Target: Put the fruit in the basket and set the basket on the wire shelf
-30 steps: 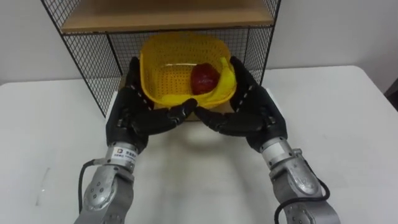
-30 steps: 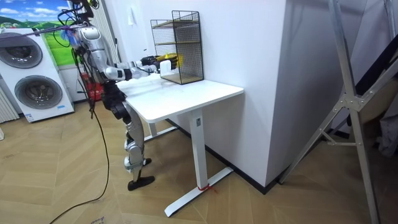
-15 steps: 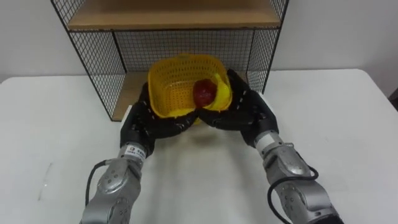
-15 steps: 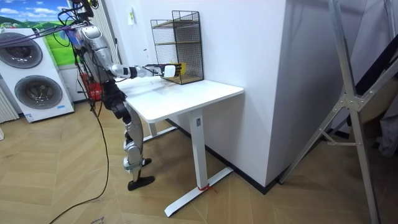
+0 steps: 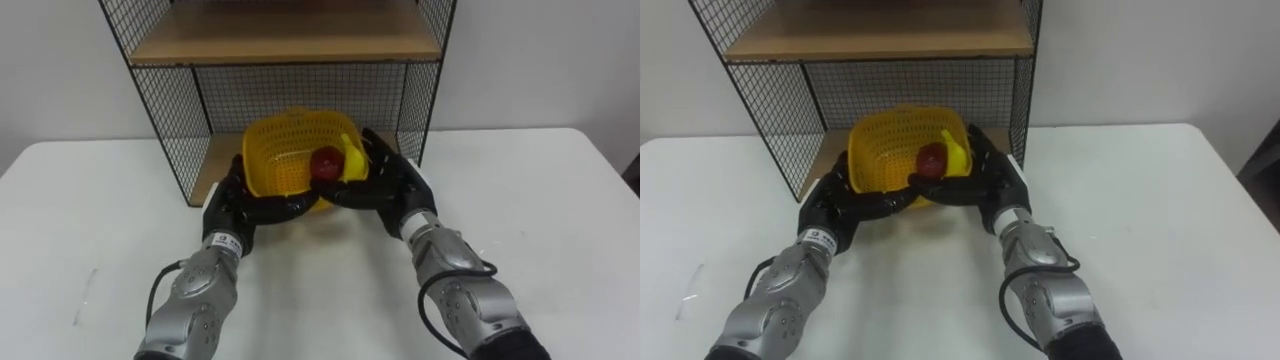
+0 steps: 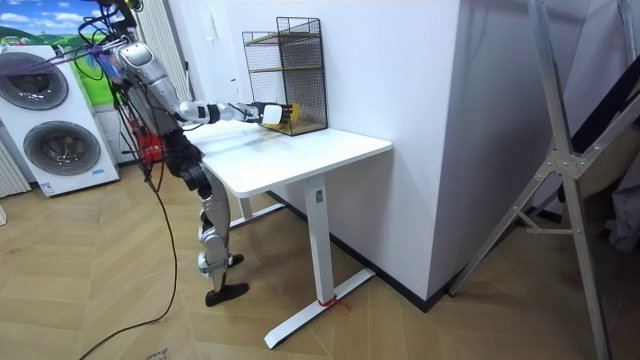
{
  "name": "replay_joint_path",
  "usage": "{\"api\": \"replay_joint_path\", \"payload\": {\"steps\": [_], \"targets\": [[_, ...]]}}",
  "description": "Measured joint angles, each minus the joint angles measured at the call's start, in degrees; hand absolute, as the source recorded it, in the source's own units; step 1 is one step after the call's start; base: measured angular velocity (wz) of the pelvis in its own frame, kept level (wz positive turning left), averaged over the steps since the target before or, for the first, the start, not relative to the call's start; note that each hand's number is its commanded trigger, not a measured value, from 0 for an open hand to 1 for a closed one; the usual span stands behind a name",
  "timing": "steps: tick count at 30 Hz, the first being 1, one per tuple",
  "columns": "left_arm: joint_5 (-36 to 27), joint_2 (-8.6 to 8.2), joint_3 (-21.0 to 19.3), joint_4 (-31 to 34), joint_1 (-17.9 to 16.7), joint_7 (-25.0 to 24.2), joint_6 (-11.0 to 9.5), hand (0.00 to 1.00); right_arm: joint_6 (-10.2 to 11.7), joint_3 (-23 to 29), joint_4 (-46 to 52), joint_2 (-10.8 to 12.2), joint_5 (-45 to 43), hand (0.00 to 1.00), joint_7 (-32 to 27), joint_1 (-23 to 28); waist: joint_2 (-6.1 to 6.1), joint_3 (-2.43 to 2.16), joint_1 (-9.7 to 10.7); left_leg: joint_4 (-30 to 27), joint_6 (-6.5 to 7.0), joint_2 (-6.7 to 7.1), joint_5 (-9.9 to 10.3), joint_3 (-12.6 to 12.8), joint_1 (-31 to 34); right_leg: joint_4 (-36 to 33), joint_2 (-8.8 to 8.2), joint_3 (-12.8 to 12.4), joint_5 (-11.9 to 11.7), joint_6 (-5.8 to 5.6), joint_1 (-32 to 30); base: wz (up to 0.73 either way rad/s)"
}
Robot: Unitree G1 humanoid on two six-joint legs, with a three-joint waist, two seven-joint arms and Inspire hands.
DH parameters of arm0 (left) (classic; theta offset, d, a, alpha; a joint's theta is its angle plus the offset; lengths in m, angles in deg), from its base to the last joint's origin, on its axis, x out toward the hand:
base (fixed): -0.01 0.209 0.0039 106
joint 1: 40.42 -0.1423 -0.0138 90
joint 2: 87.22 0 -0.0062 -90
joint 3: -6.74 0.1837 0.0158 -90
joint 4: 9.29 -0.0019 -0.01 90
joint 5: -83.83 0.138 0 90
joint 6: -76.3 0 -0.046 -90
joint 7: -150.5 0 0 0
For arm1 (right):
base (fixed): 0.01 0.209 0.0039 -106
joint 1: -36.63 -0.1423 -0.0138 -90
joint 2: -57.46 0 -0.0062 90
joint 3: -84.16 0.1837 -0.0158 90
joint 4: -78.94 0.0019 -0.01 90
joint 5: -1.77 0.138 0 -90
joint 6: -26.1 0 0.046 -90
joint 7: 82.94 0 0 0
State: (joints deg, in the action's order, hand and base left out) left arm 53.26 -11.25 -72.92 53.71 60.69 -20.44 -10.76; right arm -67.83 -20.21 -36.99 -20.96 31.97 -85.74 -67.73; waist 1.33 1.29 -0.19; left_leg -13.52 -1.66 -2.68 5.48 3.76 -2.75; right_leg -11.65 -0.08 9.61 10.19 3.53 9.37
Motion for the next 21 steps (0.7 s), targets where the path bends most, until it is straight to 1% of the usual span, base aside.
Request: {"api": "replay_joint_path", "payload": {"steps": [2,5,9,11,13,15,17,21], "targets": [[-1.4,-0.63,-0.7,0.0,0.0,0.9,0.8,0.00,-1.3,0.0,-0.1,0.3,-0.2,0.00,-0.3,0.0,0.07,-0.04,0.1,0.0,0.00,0.05,0.0,-0.2,-0.5,0.0,-0.02,0.2,0.0,0.00,0.6,0.02],[-1.5,-1.20,-1.2,0.0,0.0,1.7,2.0,0.00,-2.0,0.0,-0.1,0.5,-1.3,0.00,-0.3,0.0,0.09,-0.12,0.2,0.0,0.05,0.11,0.0,-0.2,-1.2,0.1,-0.06,0.3,0.0,-0.06,1.6,0.00],[-1.6,-1.33,-1.2,0.0,0.0,1.8,3.4,0.00,-2.6,0.0,-0.2,1.3,-1.3,0.00,-1.4,0.0,0.07,-0.12,0.4,-0.1,0.06,0.28,0.1,-0.7,-2.1,0.3,-0.13,0.8,0.0,-0.08,2.7,0.07],[-1.7,-1.26,-1.1,0.0,0.0,1.8,4.2,0.00,-3.2,0.0,-0.3,1.7,-1.2,0.00,-2.2,0.0,0.14,-0.15,0.5,-0.1,-0.05,0.32,0.1,-0.9,-2.6,0.6,-0.16,1.3,0.0,-0.19,3.4,0.06],[-1.7,-1.27,-1.1,0.0,0.0,2.1,4.6,0.00,-3.3,0.0,-0.4,2.1,-1.3,0.00,-2.7,0.0,0.21,-0.16,0.8,-0.1,-0.11,0.33,0.2,-1.0,-2.9,0.9,-0.12,1.4,0.1,-0.54,3.8,0.02],[-1.7,-1.24,-1.1,0.0,0.0,2.6,5.0,0.00,-3.4,0.0,-0.4,2.2,-1.3,0.00,-2.8,0.0,0.33,-0.14,1.1,-0.1,-0.11,0.35,0.2,-1.0,-3.0,0.9,-0.12,1.4,0.1,-0.64,3.9,0.00],[-1.7,-1.24,-1.2,0.0,0.0,3.1,5.4,0.00,-3.5,0.0,-0.4,2.2,-1.5,0.00,-2.8,0.0,0.47,-0.17,1.3,-0.1,-0.10,0.37,0.2,-1.0,-3.0,1.0,-0.14,1.4,0.1,-0.65,4.0,0.00],[-1.7,-1.31,-1.2,0.0,0.0,3.3,5.4,0.00,-3.5,0.0,-0.4,2.1,-1.4,0.00,-2.8,0.0,0.78,-0.19,1.5,-0.1,-0.08,0.38,0.1,-1.0,-3.1,1.1,-0.13,1.4,0.0,-0.54,4.1,0.00]]}}
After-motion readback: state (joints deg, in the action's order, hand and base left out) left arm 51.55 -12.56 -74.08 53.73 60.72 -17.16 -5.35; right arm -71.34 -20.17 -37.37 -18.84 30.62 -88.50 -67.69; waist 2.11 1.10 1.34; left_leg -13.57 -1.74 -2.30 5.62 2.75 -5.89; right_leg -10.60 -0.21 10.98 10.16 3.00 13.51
